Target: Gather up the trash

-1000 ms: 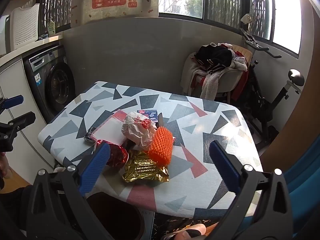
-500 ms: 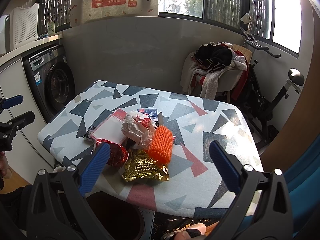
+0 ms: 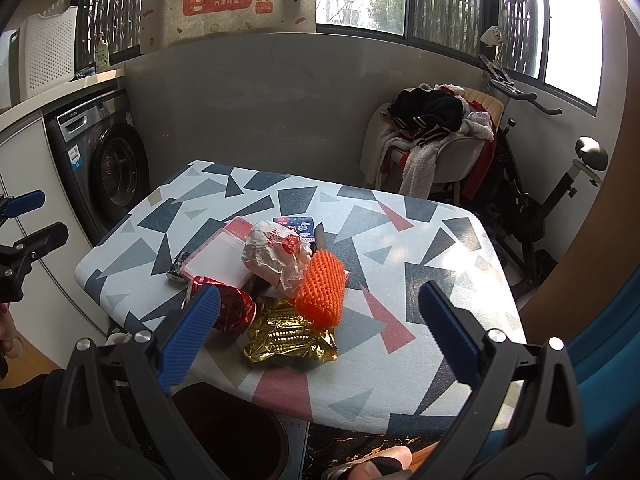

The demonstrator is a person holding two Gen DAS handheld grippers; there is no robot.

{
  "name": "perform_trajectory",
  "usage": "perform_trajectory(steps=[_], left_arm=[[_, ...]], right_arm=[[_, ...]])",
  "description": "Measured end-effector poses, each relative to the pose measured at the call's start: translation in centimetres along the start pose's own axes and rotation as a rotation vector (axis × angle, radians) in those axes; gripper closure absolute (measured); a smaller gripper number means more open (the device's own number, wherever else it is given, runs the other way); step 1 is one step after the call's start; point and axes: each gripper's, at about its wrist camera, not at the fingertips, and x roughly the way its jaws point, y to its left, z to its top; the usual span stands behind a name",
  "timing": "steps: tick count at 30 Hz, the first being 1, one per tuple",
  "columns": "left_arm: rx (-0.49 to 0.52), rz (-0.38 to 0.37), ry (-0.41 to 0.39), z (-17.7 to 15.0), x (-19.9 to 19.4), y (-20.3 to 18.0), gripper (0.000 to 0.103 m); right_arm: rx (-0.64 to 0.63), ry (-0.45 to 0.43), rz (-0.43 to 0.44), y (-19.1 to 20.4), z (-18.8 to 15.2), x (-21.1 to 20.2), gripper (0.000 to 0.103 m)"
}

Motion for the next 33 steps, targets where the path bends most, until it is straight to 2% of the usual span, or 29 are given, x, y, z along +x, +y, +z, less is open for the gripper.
perform_trajectory(steps=[17, 23, 33], left_arm=[[0.0, 0.0, 0.0, 0.0, 0.0, 0.0, 0.004], [-0.021, -0.004, 0.004, -0.5, 0.0, 1.0, 0.004], [-0.031, 0.003, 0.015, -0.6, 0.5, 0.7, 0.004]], right_arm=[[0.001, 0.003, -0.002, 0.1, 0.1, 0.1, 0.005], [-0.007, 0.013, -0.008, 0.0, -1.1, 1.0, 0.005], [-0.014, 0.018, -0.015, 0.0, -0.3, 0.3, 0.005]])
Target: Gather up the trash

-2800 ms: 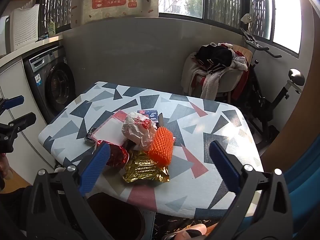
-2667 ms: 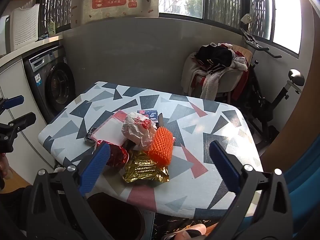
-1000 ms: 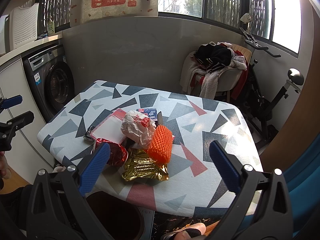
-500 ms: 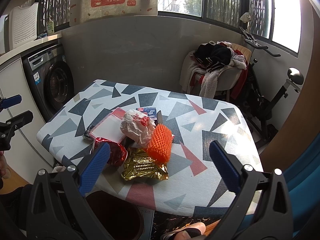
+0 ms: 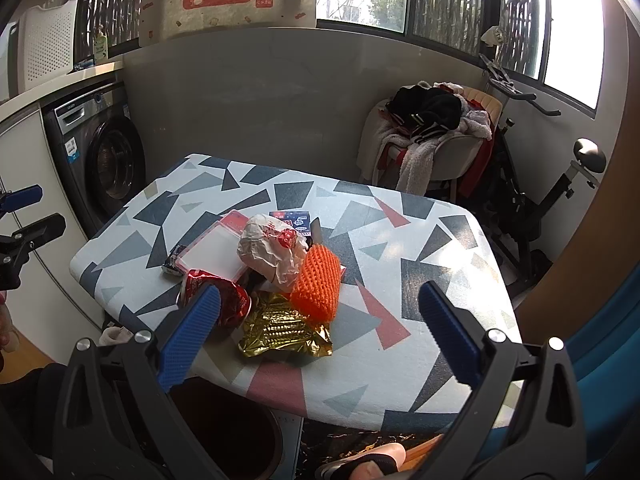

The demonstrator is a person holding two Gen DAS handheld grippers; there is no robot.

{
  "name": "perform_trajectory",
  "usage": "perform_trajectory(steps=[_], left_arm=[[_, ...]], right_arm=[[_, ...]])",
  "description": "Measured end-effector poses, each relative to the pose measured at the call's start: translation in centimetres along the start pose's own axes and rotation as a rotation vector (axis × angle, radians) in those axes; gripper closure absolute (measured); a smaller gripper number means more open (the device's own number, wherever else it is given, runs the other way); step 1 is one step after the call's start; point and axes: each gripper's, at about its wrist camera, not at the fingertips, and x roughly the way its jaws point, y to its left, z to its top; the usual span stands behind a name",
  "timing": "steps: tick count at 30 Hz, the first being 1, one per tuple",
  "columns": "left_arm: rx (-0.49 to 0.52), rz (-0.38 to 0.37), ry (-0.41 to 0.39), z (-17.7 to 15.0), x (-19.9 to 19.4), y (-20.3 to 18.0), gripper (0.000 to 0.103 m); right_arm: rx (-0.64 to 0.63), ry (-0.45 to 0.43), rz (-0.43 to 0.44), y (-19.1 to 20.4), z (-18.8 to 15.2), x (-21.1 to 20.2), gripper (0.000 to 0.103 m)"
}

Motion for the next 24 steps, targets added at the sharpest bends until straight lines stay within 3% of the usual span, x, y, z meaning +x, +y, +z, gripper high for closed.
perform_trajectory(steps=[2, 6, 12, 16, 24], left_arm=[[-0.008, -0.007, -0.006, 0.1, -0.1, 0.2, 0.004], [-0.055, -0.122, -0.026, 0.1, -0.2, 1.2, 0.004], [-0.049, -0.054, -0.032, -0.6, 0.8, 1.8, 0.004], [-0.036, -0.056, -0.051, -1.4, 1.4, 2.2, 0.004], [0.006, -0.083, 0.023, -2.9, 4.1, 2.3, 0.004]], right_arm=[[0.0, 0.002, 0.008, 0.1, -0.1, 0.1, 0.005], [0.007, 0.003, 0.029, 0.0, -0.4, 0.3, 0.005], [0.034, 0.041, 0.079, 0.0, -1.3, 1.8, 0.005], [0.049, 0.066, 0.097, -0.2, -2.0, 3.1, 0.005], [0.06, 0.138, 0.107, -0.7, -3.6, 6.2, 0.005]])
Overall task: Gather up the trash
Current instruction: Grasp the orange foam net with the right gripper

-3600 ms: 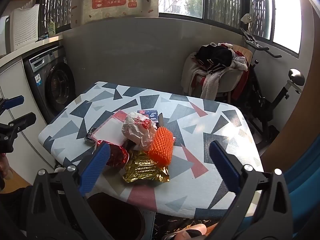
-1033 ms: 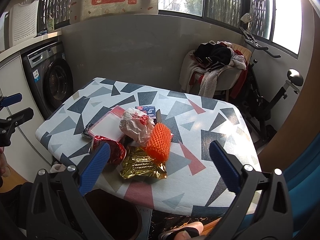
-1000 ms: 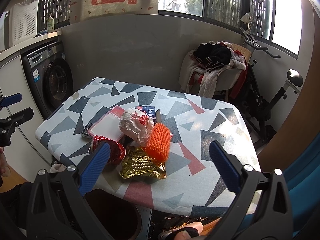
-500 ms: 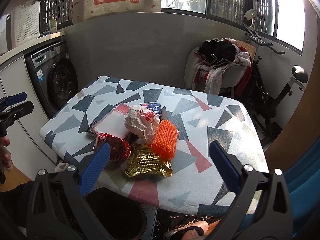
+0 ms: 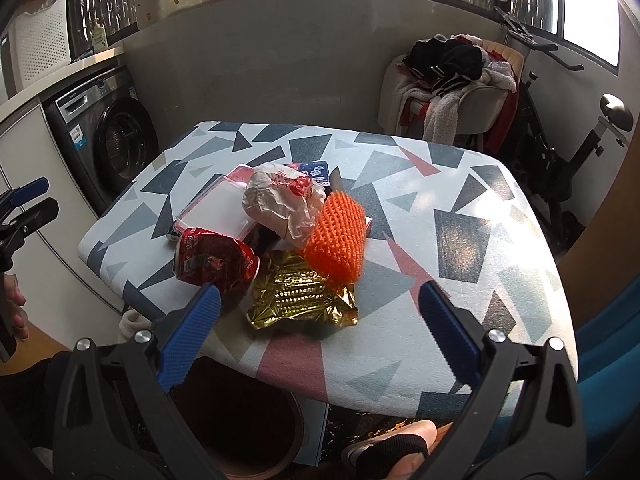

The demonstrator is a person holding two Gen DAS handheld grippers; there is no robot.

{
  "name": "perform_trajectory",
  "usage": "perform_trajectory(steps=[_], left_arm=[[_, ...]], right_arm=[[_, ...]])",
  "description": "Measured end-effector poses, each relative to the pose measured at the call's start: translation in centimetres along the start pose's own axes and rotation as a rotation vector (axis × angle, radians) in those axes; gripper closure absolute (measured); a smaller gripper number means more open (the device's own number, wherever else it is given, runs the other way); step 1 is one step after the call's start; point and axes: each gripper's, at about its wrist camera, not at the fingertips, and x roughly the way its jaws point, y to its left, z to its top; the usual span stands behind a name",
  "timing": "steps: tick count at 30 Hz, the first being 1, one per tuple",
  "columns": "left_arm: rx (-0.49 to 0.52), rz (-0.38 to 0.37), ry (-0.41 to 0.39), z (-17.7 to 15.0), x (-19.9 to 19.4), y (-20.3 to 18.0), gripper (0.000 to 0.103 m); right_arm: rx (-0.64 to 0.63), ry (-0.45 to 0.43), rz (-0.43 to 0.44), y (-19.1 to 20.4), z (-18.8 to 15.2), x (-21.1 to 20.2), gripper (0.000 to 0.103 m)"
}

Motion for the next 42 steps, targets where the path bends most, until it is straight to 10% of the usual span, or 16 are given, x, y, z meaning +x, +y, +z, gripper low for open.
perform_trajectory(steps=[12, 24, 32, 37, 42], left_arm=[[-0.088, 0.055, 0.075, -2.2, 3.4, 2.6, 0.004], [-0.141, 0.033, 0.097, -2.9, 5.4, 4.2, 0.005], [-0.188, 0.023, 0.116, -2.9, 6.4, 5.0, 0.005], [-0.186, 0.013, 0.128, -3.0, 6.9, 5.0, 0.005], [-0.192, 0.001, 0.135, -3.1, 7.6, 5.1, 0.005]], right_arm=[[0.023, 0.06, -0.097, -2.9, -1.4, 4.4, 0.005], [0.026, 0.065, -0.007, -3.3, 0.6, 9.3, 0.007], [0.114, 0.111, 0.057, -3.1, 3.8, 15.4, 0.023], [0.063, 0.153, 0.024, -1.8, 4.4, 16.7, 0.076], [0.101, 0.039, 0.001, -3.1, 4.8, 13.3, 0.077]])
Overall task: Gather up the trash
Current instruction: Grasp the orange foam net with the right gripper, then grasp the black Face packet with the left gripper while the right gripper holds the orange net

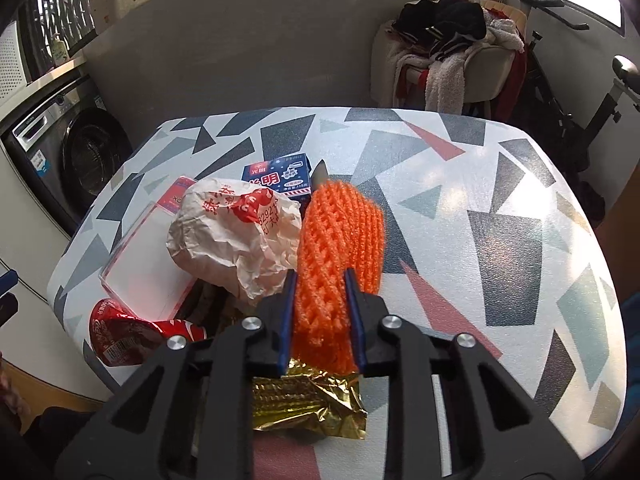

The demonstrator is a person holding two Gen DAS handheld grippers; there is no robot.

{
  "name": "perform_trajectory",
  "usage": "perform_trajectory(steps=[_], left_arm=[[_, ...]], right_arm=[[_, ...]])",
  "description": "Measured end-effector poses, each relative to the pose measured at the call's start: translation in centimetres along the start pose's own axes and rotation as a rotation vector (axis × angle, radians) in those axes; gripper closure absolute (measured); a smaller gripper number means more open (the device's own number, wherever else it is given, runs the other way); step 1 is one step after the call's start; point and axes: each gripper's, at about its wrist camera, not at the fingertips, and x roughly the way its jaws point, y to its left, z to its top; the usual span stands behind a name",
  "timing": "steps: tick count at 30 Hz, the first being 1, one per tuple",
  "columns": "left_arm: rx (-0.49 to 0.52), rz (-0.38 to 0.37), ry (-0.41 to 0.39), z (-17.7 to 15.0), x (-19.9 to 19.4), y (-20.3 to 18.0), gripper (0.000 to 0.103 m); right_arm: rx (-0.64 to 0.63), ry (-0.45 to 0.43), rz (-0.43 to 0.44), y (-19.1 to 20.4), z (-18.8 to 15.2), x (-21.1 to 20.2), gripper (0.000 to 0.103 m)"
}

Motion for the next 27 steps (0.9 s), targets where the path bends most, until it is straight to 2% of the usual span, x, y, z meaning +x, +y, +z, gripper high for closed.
perform_trajectory(steps=[4, 8, 14, 20, 27], left_arm=[[-0.02, -0.017, 0.008, 0.1, 0.5, 0.1, 0.005], [-0.032, -0.037, 0.019, 0.1, 1.1, -0.2, 0.006], [-0.021, -0.017, 0.041, 0.1, 2.5, -0.2, 0.007], [-0.007, 0.009, 0.092, 0.3, 5.7, 1.0, 0.016], [-0.003, -0.013, 0.193, 0.6, 11.6, 1.8, 0.036]], right_arm=[[0.019, -0.066, -0.001, -1.0, 0.0, -2.1, 0.077], [0.017, -0.077, -0.016, -1.3, -0.7, -3.0, 0.077], [-0.004, -0.082, -0.009, -0.6, -2.0, -3.7, 0.077], [-0.053, -0.099, -0.028, -0.2, -2.3, -4.2, 0.077], [-0.057, -0.114, -0.028, -0.3, -2.2, -4.5, 0.077]])
